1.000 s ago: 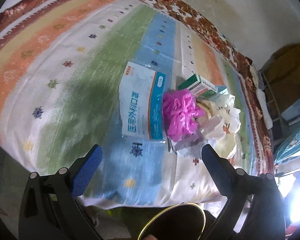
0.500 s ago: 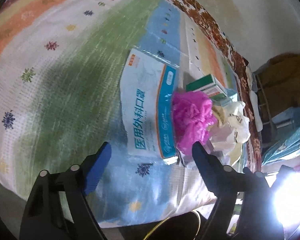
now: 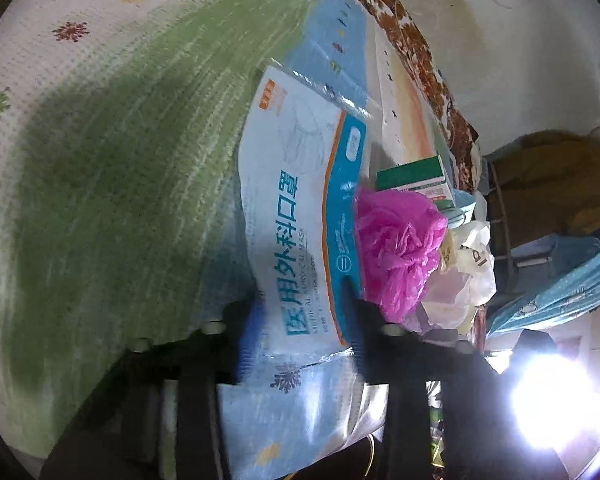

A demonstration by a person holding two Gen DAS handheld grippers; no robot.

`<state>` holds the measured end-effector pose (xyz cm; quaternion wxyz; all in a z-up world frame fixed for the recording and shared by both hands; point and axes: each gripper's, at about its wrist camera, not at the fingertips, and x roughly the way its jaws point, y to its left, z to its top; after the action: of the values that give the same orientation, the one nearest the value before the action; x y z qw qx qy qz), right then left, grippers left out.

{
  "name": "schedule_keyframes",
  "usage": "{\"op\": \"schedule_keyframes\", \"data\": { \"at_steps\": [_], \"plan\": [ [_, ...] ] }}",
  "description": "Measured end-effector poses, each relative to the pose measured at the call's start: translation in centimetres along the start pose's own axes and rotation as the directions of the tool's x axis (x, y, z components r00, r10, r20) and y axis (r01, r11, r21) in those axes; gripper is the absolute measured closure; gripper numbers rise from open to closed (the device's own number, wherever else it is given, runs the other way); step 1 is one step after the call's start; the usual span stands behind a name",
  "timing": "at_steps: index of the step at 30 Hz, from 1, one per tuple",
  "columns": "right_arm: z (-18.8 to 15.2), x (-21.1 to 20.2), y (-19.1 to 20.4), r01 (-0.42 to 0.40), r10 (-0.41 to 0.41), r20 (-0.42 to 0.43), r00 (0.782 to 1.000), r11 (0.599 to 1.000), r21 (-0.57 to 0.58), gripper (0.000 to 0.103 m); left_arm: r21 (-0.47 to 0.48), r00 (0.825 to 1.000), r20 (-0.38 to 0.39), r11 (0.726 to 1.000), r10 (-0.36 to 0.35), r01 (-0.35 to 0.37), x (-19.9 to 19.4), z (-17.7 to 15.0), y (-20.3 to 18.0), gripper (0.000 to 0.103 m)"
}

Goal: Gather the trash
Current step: 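Grasp the mask package with the left tool while the right tool grasps the beige bag, then carry both held items over the bin and open both tools to drop them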

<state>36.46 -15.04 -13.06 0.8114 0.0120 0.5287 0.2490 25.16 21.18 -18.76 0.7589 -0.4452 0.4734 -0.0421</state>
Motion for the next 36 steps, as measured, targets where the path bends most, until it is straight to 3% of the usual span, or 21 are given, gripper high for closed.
{"op": "schedule_keyframes", "data": {
  "at_steps": [2,5,10,14,21,28,36],
  "plan": [
    [0.0,0.1,0.3,-0.001,0.001,-0.005,1.000,1.000,-0.017,0.061,0.022,1.000,0.002,1.000,0.013,-0.013,0.1,0.0,-0.5,0.094],
    [-0.1,-0.3,0.9,0.013,-0.013,-0.003,1.000,0.999,-0.029,0.072,0.033,0.999,0.031,0.999,0.012,-0.013,-0.7,0.0,-1.4,0.101],
    [0.3,-1.8,1.5,0.021,-0.020,0.017,1.000,0.999,-0.031,0.079,0.055,0.997,0.069,0.998,0.028,-0.032,-2.2,0.4,-3.5,0.103],
    [0.4,-2.7,1.6,0.034,-0.033,0.019,0.999,0.999,-0.036,0.085,0.099,0.991,0.084,0.988,0.108,-0.116,-3.0,0.1,-5.4,0.103],
    [-0.2,-4.4,1.5,0.047,-0.046,0.024,0.999,0.997,-0.053,0.089,0.245,0.963,0.139,0.934,0.229,-0.258,-5.0,-1.1,-10.3,0.103],
    [-1.0,-6.4,2.4,0.057,-0.054,0.043,0.998,0.995,-0.078,0.092,0.323,0.955,0.181,0.903,0.236,-0.284,-7.9,-2.9,-13.2,0.103],
    [-2.9,-9.5,4.6,0.091,-0.083,0.064,0.995,0.986,-0.138,0.092,0.348,0.963,0.189,0.904,0.192,-0.249,-9.2,-6.0,-16.5,0.103]
  ]
}}
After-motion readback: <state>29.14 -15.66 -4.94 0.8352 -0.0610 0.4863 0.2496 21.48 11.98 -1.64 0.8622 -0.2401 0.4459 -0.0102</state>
